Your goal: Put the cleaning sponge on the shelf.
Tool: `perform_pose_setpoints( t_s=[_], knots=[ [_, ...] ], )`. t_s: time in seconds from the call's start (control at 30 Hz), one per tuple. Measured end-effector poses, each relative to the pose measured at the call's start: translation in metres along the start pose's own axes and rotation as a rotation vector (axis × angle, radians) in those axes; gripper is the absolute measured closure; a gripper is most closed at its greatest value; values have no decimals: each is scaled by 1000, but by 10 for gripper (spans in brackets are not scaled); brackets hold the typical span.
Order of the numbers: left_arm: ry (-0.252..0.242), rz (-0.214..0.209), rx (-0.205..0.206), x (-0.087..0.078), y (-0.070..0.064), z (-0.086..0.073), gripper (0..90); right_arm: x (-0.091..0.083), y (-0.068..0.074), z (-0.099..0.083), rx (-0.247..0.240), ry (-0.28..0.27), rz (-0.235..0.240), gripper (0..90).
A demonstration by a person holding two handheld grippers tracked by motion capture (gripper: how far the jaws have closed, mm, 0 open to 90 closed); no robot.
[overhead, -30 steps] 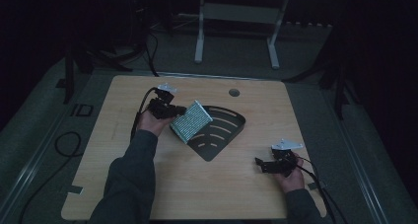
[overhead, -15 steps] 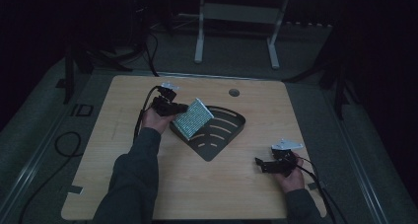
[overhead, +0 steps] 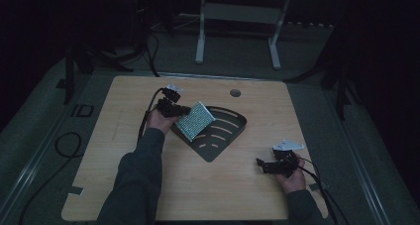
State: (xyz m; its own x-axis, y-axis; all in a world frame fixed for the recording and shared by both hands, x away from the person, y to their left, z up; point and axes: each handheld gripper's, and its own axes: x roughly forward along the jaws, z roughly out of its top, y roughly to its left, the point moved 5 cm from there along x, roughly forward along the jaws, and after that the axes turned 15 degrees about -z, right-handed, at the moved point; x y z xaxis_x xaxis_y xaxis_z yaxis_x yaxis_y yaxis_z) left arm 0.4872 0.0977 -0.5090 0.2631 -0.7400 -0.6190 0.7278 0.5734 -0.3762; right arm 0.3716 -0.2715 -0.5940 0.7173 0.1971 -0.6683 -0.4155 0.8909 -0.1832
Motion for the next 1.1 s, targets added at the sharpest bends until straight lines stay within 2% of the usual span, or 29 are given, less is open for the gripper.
perform_pose_setpoints(
  t_s=[0.47, 0.8, 1.1],
  knots=[
    [72, 55, 33, 14, 7, -6, 900, 0, 0, 0, 0, 0, 0, 136],
    [108, 77, 37, 22, 11, -10, 900, 0, 0, 0, 0, 0, 0, 136],
    [169, 132, 86, 31, 10, -14, 900, 0, 0, 0, 0, 0, 0, 136]
  ],
)
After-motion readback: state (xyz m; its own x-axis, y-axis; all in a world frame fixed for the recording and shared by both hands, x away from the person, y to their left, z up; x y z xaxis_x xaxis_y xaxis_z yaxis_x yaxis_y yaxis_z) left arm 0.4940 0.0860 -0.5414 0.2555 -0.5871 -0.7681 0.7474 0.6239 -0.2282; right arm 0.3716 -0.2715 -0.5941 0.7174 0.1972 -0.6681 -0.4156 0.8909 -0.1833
